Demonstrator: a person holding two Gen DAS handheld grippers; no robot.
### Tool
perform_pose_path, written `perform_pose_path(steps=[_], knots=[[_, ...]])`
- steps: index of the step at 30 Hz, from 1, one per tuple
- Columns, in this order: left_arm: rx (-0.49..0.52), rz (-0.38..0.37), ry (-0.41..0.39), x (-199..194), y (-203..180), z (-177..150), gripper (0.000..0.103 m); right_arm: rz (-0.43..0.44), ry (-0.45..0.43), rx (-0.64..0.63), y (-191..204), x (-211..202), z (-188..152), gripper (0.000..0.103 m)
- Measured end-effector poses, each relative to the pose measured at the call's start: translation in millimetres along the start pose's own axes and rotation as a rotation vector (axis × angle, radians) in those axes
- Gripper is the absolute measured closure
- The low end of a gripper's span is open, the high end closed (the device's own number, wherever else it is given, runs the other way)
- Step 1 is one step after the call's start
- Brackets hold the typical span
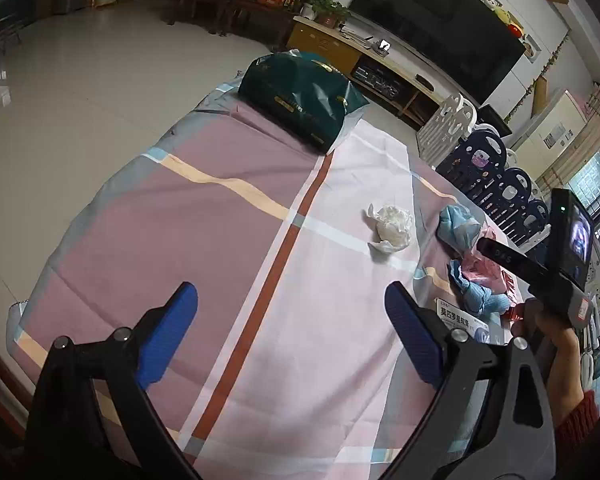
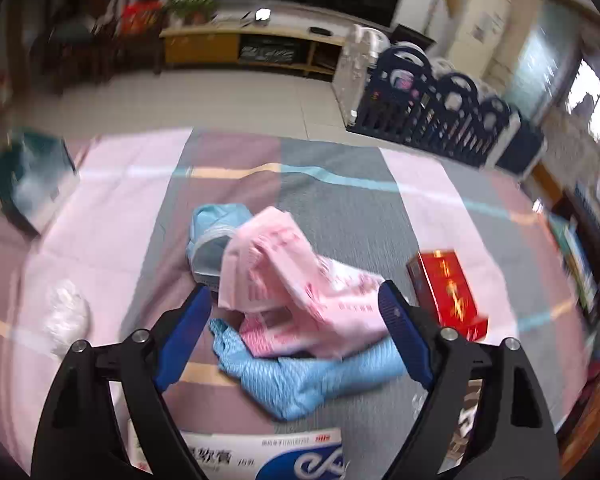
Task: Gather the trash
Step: 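Reach the right tool to the pink tissue packet and grasp it, then lift the pink packet with the right tool while the left tool reaches toward the white medicine box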
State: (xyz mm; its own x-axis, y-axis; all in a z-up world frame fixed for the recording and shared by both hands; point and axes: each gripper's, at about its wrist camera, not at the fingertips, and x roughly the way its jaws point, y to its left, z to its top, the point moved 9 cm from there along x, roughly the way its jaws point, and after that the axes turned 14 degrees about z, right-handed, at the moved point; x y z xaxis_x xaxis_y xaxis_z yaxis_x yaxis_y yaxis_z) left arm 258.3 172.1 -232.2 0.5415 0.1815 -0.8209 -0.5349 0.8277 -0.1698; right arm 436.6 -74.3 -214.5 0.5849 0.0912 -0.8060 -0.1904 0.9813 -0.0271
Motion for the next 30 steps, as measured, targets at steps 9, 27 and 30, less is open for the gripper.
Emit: perform_pose_path(steps=[9, 27, 30], knots=[[-0.023, -0.006, 0.017, 6, 4, 2, 0.009, 0.051, 0.087, -0.027, 2, 37, -13, 0.068], [-0.037, 0.003, 0.001, 4, 6, 4, 0.009, 0.408, 0.007, -0.035, 94, -56, -77, 0.09], [-0.036, 0.003, 0.004, 5, 6, 4, 0.009, 0.442, -0.092, 0.016, 90, -91, -64, 0.09]])
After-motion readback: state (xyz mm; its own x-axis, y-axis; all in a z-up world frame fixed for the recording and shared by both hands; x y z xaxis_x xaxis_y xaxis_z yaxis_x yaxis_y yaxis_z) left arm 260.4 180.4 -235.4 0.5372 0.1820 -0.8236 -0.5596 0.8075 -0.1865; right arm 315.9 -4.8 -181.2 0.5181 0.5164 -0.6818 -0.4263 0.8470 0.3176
